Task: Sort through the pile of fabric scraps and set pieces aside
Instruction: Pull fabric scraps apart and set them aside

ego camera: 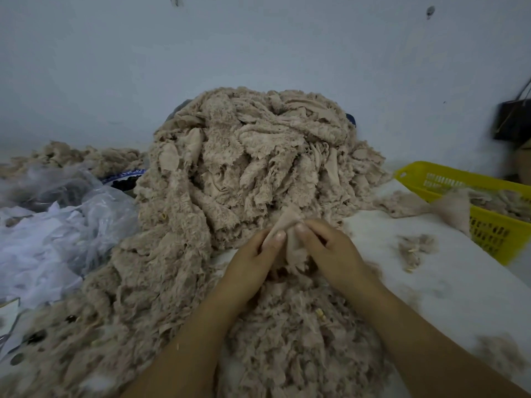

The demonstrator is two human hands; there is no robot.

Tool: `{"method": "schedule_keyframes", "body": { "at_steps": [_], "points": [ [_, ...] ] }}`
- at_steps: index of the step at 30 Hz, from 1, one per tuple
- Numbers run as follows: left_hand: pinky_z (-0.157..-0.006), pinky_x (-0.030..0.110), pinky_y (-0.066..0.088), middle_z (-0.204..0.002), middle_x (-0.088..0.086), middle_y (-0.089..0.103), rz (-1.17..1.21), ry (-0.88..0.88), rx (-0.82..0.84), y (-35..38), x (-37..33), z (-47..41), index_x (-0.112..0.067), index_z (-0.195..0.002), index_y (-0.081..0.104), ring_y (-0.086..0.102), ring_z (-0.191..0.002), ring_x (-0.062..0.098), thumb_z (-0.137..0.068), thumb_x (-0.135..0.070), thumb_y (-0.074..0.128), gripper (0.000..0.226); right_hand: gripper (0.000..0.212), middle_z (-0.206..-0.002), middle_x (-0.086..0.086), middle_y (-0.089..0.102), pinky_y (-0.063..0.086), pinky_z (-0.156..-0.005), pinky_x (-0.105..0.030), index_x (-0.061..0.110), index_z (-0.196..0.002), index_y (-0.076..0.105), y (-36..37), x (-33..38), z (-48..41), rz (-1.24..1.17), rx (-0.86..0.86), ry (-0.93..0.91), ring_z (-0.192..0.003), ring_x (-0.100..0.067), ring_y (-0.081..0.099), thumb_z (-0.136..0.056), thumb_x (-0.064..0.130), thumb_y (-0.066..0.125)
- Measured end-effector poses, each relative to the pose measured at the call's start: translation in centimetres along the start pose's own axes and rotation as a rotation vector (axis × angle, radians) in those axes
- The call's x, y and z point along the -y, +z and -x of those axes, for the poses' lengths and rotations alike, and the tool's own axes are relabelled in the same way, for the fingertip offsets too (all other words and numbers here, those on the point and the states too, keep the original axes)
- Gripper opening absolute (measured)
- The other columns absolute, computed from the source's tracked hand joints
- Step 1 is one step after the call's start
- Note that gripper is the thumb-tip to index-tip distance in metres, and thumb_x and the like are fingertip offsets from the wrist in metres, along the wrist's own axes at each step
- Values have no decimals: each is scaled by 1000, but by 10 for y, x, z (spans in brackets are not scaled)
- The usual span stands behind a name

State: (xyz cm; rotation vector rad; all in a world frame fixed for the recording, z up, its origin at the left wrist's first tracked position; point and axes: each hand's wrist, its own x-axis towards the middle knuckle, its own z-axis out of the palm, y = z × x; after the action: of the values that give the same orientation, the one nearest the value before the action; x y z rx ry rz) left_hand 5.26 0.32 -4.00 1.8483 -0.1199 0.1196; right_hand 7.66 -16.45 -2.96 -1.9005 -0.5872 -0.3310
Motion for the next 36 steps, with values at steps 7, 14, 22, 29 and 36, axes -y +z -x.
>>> {"method": "schedule_keyframes", "body": {
  "at_steps": [7,14,22,29,36],
  "points": [
    [-55,21,44,-61,-9,61,24,56,-122,0,-5,2,-33,-71,68,55,-56,2,-80,-71,47,45,45,-107,14,54,52,-74,-24,28,-117,57,7,-5,1,154,122,111,-89,0,57,-90,64,54],
    [-65,25,56,-77,-4,75,395,-42,-401,-9,-9,-4,-24,-78,75,70,-73,13,-101,-41,52,36,28,-65,5,47,32,-51,-20,12,-84,53,9,-3,0,262,240,93,-54,-1,45,-105,26,40],
    [-64,23,58,-89,0,76,799,-166,-511,-21,-13,-10,-13,-103,68,72,-77,9,-105,-33,46,30,43,-58,6,36,26,-53,-34,26,-64,29,10,5,0,384,71,-6,-51,-7,34,-104,30,43],
    [-47,20,49,-66,-2,71,1101,-214,-474,-28,-10,-13,-11,-97,64,60,-51,7,-107,-31,41,32,39,-63,1,42,32,-57,-36,23,-69,36,1,-6,0,389,-78,59,-58,-14,42,-105,36,35],
    [-52,22,57,-63,1,53,1407,-241,-470,-40,-10,-18,-9,-75,64,51,-62,10,-108,-20,41,42,76,-49,2,40,35,-48,-12,13,-54,42,-16,-7,3,-48,-156,183,-44,-7,39,-89,78,25]
  ]
}}
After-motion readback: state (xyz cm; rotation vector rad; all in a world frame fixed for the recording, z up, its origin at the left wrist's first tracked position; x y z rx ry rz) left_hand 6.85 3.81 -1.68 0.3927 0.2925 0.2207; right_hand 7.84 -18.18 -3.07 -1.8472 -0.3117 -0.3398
